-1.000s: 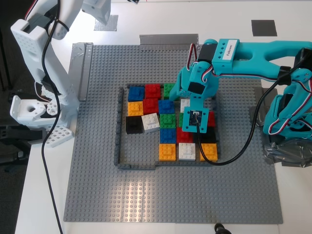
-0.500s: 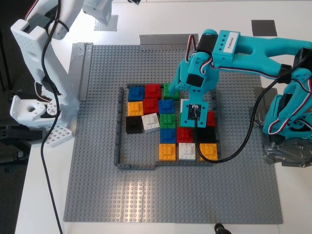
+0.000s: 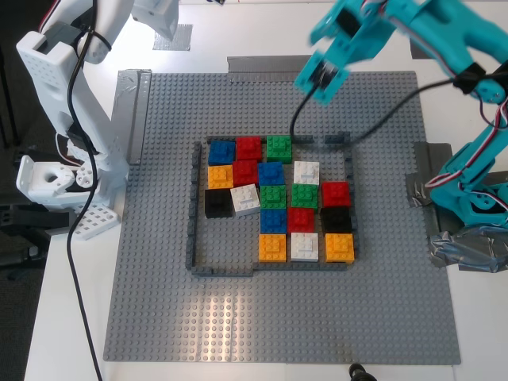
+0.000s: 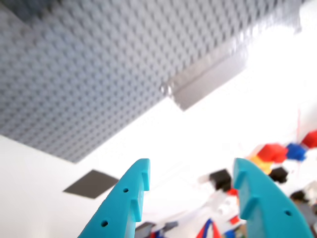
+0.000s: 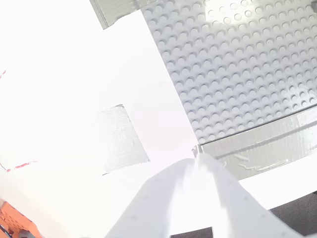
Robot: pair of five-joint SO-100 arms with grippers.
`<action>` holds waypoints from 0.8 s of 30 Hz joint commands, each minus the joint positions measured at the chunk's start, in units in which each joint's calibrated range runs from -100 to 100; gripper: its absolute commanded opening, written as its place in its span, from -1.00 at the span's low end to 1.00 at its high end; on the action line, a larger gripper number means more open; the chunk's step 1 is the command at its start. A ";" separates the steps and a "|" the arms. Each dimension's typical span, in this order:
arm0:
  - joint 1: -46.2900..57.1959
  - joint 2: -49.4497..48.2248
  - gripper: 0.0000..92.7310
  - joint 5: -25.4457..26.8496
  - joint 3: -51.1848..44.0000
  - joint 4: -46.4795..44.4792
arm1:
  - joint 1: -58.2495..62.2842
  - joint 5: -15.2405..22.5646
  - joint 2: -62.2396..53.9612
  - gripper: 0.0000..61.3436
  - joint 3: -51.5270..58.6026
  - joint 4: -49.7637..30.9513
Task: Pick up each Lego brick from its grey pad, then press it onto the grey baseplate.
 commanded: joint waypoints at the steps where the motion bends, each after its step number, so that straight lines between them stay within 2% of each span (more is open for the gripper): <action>1: 13.13 -1.01 -1.00 0.26 -7.73 -0.14 | -0.30 0.25 -4.48 -0.99 -0.50 0.20; 6: 24.02 -1.01 -1.00 0.06 -15.04 3.44 | -0.37 0.25 -4.48 -0.99 -0.32 0.44; 12: 32.00 -1.01 -1.00 -5.36 -18.38 18.73 | -0.37 0.29 -4.48 -0.99 -0.23 0.44; 19: 33.16 -0.49 -1.00 -8.00 -17.48 19.30 | -0.52 0.39 -4.48 -0.99 0.14 0.04; 24: 32.79 -0.15 -1.00 -7.85 -17.39 19.30 | -0.66 0.44 -4.48 -0.99 0.23 0.04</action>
